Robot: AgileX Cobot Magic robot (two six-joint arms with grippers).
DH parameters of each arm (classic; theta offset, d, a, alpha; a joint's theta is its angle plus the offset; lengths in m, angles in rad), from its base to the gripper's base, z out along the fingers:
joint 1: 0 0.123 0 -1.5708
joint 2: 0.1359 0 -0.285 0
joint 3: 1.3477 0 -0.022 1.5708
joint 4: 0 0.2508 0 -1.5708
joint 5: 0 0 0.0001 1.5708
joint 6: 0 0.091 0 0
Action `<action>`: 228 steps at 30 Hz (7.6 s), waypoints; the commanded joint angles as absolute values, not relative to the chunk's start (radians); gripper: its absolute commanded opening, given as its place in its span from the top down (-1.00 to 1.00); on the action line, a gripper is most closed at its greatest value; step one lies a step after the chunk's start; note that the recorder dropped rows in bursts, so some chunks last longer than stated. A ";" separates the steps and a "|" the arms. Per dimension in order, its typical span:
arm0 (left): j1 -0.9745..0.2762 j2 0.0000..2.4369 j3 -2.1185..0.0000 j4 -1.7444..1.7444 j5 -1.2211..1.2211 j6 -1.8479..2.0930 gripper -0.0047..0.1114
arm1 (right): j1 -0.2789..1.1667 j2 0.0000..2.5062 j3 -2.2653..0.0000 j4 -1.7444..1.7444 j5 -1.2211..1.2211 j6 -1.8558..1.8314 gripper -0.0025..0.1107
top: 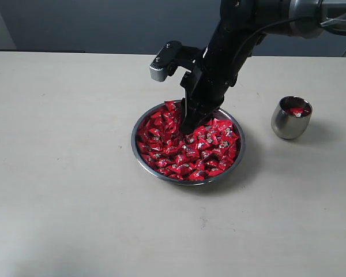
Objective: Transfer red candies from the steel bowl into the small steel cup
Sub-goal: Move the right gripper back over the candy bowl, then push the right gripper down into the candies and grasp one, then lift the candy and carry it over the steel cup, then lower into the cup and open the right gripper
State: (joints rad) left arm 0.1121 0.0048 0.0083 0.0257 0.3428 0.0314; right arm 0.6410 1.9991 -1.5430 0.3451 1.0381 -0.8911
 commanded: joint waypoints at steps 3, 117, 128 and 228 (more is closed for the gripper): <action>0.108 0.000 0.000 0.027 0.334 0.029 0.91 | 0.640 2.001 -1.541 0.245 1.010 -0.913 0.41; 0.108 0.000 0.000 0.027 0.334 0.029 0.91 | 0.810 2.214 -1.629 0.096 0.952 -0.946 0.96; 0.108 0.000 0.000 0.027 0.334 0.029 0.91 | 0.810 2.143 -1.640 0.074 0.964 -0.927 0.97; 0.108 0.000 0.000 0.027 0.334 0.029 0.91 | 0.210 2.092 -1.762 0.093 1.221 -0.031 0.31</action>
State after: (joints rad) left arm 0.1121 0.0048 0.0083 0.0257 0.3428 0.0314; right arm 0.2149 2.1344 -1.7540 0.0639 1.2186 -0.0243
